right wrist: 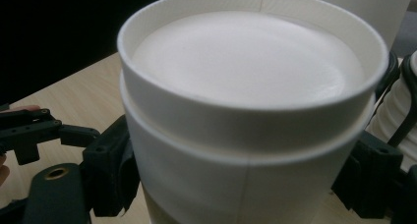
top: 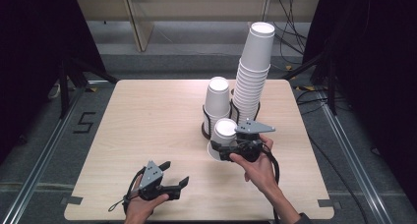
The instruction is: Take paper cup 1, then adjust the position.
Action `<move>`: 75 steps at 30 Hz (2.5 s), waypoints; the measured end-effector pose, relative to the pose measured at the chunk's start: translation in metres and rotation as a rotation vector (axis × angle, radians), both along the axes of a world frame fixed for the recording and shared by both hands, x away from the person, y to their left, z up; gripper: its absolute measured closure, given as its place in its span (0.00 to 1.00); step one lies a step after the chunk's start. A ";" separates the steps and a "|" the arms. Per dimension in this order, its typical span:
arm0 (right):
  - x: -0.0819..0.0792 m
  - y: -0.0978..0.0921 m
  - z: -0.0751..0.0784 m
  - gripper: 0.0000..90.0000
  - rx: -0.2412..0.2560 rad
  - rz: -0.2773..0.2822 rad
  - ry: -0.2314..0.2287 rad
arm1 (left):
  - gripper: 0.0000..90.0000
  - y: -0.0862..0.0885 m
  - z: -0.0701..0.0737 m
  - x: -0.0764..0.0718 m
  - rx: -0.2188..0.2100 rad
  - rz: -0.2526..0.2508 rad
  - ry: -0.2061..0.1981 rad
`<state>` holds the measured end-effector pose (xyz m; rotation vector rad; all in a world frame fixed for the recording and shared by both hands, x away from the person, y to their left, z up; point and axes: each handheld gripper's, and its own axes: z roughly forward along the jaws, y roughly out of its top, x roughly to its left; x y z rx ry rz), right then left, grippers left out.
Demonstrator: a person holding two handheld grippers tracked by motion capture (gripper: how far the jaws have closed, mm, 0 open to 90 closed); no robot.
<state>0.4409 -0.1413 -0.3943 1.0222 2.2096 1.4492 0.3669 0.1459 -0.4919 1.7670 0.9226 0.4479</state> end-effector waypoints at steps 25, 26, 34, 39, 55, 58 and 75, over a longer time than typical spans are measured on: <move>-0.009 0.018 -0.015 0.21 -0.029 0.064 0.020 | 0.16 -0.003 0.000 -0.004 -0.021 -0.045 -0.039; -0.009 0.018 -0.016 0.21 -0.021 0.071 0.017 | 0.16 -0.003 0.001 -0.005 -0.013 -0.043 -0.036; -0.016 0.031 -0.013 0.21 -0.016 0.100 0.003 | 0.16 -0.006 0.003 -0.007 -0.085 -0.093 -0.057; -0.020 0.040 -0.013 0.21 -0.023 0.134 0.004 | 0.16 -0.009 0.003 -0.008 -0.077 -0.115 -0.082; -0.026 0.060 -0.023 0.21 -0.021 0.199 0.038 | 0.16 -0.020 0.001 -0.005 -0.075 -0.147 -0.112; -0.028 0.064 -0.025 0.21 -0.008 0.207 0.052 | 0.14 -0.020 0.001 -0.005 -0.065 -0.143 -0.113; -0.036 0.072 -0.024 0.21 0.043 0.240 0.078 | 0.00 -0.026 -0.001 -0.003 -0.068 -0.133 -0.136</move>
